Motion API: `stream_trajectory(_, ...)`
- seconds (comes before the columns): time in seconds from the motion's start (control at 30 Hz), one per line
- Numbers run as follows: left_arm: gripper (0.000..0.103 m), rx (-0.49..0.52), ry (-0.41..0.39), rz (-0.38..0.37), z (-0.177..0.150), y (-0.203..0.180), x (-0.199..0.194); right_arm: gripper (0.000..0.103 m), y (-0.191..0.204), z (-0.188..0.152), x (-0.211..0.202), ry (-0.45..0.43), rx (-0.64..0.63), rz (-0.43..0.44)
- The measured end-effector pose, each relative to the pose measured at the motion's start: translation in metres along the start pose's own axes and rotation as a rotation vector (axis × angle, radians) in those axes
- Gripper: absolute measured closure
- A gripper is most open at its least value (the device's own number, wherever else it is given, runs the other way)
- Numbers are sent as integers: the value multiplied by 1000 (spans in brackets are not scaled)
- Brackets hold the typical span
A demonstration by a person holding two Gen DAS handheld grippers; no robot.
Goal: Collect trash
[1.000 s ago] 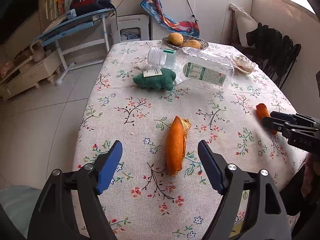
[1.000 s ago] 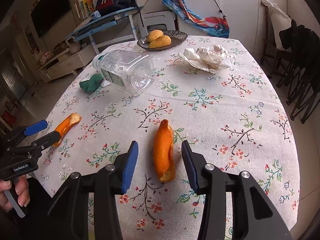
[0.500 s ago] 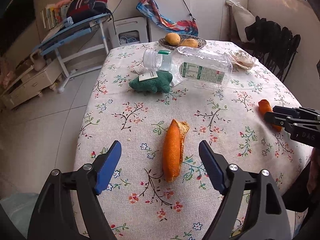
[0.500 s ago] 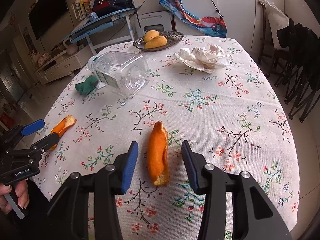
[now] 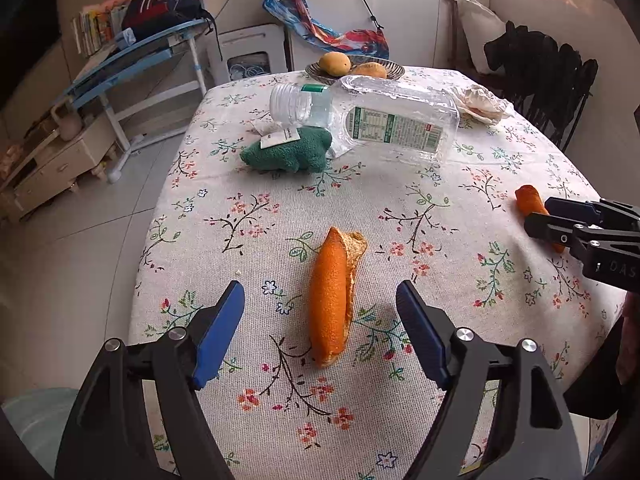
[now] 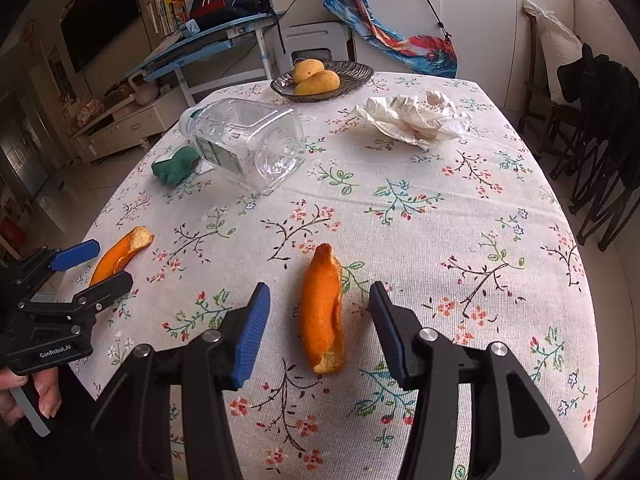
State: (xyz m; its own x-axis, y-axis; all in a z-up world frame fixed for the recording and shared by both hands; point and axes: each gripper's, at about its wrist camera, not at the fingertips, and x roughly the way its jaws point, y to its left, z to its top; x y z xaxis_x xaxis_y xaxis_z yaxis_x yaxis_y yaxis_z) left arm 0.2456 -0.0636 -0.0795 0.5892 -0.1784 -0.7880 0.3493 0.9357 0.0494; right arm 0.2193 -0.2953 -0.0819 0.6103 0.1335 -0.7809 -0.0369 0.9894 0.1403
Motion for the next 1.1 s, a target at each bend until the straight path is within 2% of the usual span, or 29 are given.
stream_trajectory(0.17,42,7,11,-32,1,-3,4,45,4,3,6,17,-26,-11)
stream_trajectory(0.27,59,14,11,-48,3,-4,4,45,3,4,4,10,-19,-8)
stream_trajectory(0.33,76,16,12,-60,4,-5,3,44,3,6,3,5,-24,-15)
stream_trajectory(0.4,84,21,15,-69,4,-5,2,44,2,6,6,17,-20,-13)
stream_trajectory(0.63,86,23,3,-59,4,-5,-3,42,5,7,1,0,-31,-12)
stream_trajectory(0.7,86,13,3,-54,4,-3,-4,37,8,15,-1,-14,-52,-1)
stream_trajectory(0.77,86,2,7,-50,4,-1,-4,33,16,27,-2,-36,-108,7)
stream_trajectory(0.83,86,-7,9,-50,3,1,-4,18,27,42,-2,-65,-199,6)
stream_trajectory(0.9,86,-10,9,-51,3,2,-4,12,41,59,4,-76,-310,-20)
stream_trajectory(1.0,86,-14,8,-53,3,3,-5,12,57,84,23,-45,-445,-48)
stream_trajectory(1.1,86,-16,9,-54,3,3,-4,12,67,105,47,23,-515,-53)
